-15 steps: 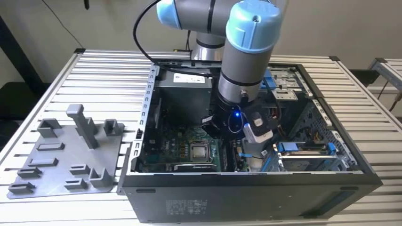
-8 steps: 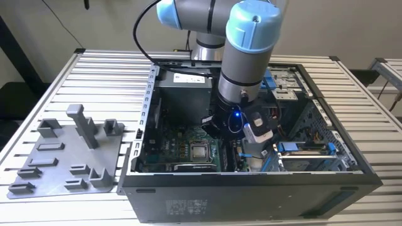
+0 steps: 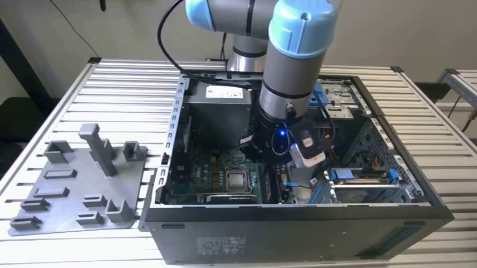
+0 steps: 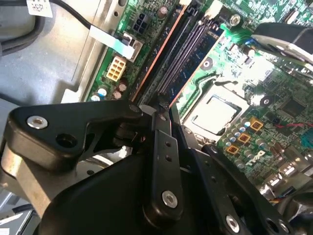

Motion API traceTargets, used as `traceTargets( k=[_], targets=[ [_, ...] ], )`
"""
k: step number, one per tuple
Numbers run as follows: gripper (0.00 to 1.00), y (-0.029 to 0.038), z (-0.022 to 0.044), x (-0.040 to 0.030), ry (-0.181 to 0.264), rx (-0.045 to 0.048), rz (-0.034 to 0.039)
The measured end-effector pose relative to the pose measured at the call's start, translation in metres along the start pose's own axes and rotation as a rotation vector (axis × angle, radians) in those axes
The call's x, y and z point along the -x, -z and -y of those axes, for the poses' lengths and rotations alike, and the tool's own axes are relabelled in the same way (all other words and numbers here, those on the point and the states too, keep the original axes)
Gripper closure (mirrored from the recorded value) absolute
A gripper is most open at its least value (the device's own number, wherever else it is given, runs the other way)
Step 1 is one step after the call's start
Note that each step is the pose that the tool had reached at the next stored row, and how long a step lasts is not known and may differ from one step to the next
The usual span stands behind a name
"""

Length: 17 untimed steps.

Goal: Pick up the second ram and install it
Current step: 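Insert the second ram into the second slot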

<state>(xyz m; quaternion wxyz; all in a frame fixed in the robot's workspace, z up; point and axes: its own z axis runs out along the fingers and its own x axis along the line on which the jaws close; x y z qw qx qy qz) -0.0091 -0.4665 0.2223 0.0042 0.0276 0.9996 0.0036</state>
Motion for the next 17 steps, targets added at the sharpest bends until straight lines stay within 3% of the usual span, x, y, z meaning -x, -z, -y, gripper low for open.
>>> traceTargets(
  k=[17],
  targets=[
    [0.86,-0.0080,0.0014,0.0012,0.022,0.0047,0.0019]
  ],
)
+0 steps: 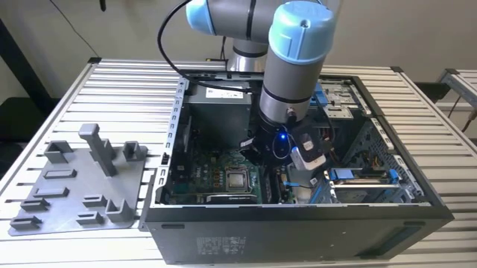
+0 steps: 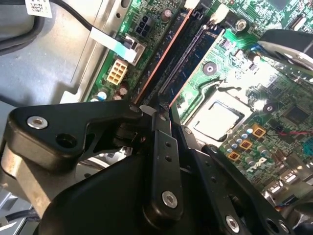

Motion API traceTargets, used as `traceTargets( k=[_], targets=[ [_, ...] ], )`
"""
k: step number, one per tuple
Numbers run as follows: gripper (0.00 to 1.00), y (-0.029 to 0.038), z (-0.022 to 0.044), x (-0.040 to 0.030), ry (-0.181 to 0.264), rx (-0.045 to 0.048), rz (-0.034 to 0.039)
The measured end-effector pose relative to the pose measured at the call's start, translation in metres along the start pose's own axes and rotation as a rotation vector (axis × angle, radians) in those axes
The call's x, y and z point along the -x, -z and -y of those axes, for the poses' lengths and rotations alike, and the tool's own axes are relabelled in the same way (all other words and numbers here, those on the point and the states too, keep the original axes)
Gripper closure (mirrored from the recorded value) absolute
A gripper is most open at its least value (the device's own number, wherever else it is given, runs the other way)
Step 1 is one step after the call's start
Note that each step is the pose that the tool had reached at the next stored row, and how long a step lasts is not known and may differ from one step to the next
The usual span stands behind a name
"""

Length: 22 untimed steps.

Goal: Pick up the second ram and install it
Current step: 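Insert the second ram into the second slot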

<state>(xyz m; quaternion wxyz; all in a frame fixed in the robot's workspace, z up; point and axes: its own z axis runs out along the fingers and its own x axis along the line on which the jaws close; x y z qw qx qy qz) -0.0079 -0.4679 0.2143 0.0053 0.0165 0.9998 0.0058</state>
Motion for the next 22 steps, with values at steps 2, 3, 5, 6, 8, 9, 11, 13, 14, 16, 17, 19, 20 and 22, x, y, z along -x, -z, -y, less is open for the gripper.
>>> traceTargets(
  k=[2,3,5,6,8,9,11,13,14,16,17,19,20,22],
  targets=[
    [0.86,-0.0021,0.0003,0.0001,0.000,0.0013,-0.0006],
    [0.86,-0.0032,0.0005,0.0001,0.000,0.0012,-0.0019],
    [0.86,-0.0042,0.0005,0.0001,0.001,0.0013,-0.0052],
    [0.86,-0.0043,0.0005,0.0001,0.000,0.0015,-0.0053],
    [0.86,-0.0044,0.0004,0.0001,0.000,0.0017,-0.0055],
    [0.86,-0.0044,0.0004,0.0001,0.000,0.0018,-0.0056],
    [0.86,-0.0045,0.0004,0.0001,0.000,0.0020,-0.0058],
    [0.86,-0.0044,0.0004,0.0001,0.000,0.0019,-0.0061],
    [0.86,-0.0044,0.0004,0.0001,0.000,0.0019,-0.0062],
    [0.86,-0.0044,0.0004,0.0001,0.000,0.0019,-0.0065],
    [0.86,-0.0045,0.0004,0.0001,0.000,0.0019,-0.0066],
    [0.86,-0.0045,0.0004,0.0001,0.000,0.0019,-0.0069],
    [0.86,-0.0045,0.0004,0.0001,0.000,0.0019,-0.0070],
    [0.86,-0.0044,0.0004,0.0001,0.000,0.0019,-0.0072]
  ],
)
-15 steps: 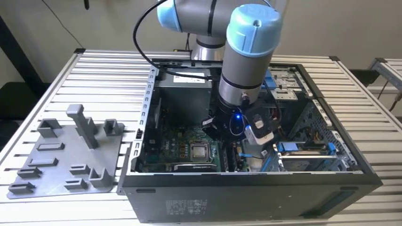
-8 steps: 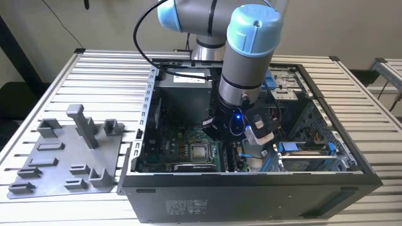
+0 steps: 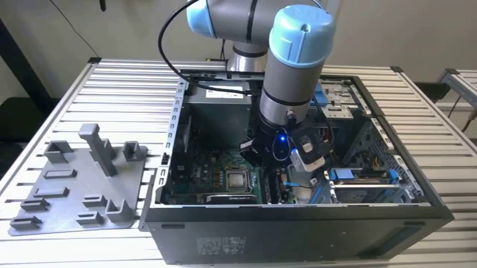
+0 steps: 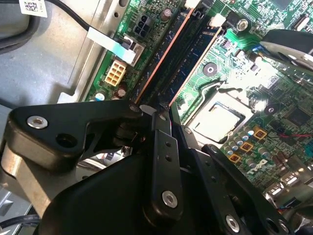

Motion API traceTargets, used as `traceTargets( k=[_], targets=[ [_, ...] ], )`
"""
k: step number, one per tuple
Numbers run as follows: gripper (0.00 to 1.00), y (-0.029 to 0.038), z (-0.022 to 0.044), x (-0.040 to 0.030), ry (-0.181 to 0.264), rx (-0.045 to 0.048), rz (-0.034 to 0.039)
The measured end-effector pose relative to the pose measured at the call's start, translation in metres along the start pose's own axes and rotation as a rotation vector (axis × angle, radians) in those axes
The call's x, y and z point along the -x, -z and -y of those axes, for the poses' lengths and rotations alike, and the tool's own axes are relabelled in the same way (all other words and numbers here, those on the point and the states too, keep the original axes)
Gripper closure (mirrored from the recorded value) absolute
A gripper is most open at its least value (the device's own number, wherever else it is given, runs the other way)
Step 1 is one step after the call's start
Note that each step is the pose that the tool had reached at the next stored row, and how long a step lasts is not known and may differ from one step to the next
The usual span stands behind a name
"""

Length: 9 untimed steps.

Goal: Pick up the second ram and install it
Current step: 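Insert the second ram into the second slot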

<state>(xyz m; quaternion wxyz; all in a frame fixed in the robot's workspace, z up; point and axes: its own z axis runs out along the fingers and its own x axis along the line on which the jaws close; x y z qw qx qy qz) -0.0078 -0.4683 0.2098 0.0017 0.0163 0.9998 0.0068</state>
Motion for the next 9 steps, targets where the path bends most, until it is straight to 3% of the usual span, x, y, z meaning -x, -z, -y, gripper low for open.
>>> traceTargets(
  k=[9],
  targets=[
    [0.86,-0.0006,0.0000,0.0000,0.006,-0.0005,-0.0014]
  ],
)
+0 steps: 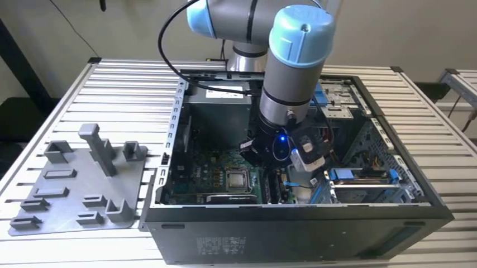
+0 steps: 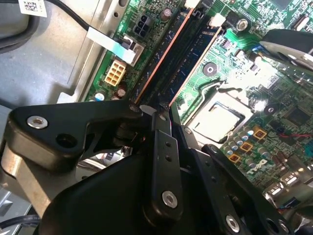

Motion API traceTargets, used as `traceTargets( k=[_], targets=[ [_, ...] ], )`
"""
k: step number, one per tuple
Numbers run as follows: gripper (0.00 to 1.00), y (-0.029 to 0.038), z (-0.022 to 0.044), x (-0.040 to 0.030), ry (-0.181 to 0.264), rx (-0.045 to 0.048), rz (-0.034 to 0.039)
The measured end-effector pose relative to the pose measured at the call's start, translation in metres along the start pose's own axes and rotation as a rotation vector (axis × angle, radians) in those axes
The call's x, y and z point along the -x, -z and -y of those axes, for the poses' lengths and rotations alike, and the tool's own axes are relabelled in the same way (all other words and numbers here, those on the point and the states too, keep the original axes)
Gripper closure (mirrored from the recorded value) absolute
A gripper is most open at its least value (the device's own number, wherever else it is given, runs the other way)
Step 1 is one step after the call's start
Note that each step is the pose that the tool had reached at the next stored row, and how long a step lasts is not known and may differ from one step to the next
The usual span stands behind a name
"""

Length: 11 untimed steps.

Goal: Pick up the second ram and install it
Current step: 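Insert the second ram into the second slot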

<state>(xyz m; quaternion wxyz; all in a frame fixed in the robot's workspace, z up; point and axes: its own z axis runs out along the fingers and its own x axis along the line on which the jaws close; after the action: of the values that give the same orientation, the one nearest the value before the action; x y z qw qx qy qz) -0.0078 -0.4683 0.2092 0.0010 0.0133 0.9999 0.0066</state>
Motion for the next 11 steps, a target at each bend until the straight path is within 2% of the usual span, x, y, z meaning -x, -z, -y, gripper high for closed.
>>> traceTargets(
  k=[3,11],
  targets=[
    [0.86,-0.0009,0.0000,-0.0002,0.013,0.0001,-0.0002],
    [0.86,-0.0054,0.0000,-0.0002,0.013,-0.0037,-0.0025]
  ],
)
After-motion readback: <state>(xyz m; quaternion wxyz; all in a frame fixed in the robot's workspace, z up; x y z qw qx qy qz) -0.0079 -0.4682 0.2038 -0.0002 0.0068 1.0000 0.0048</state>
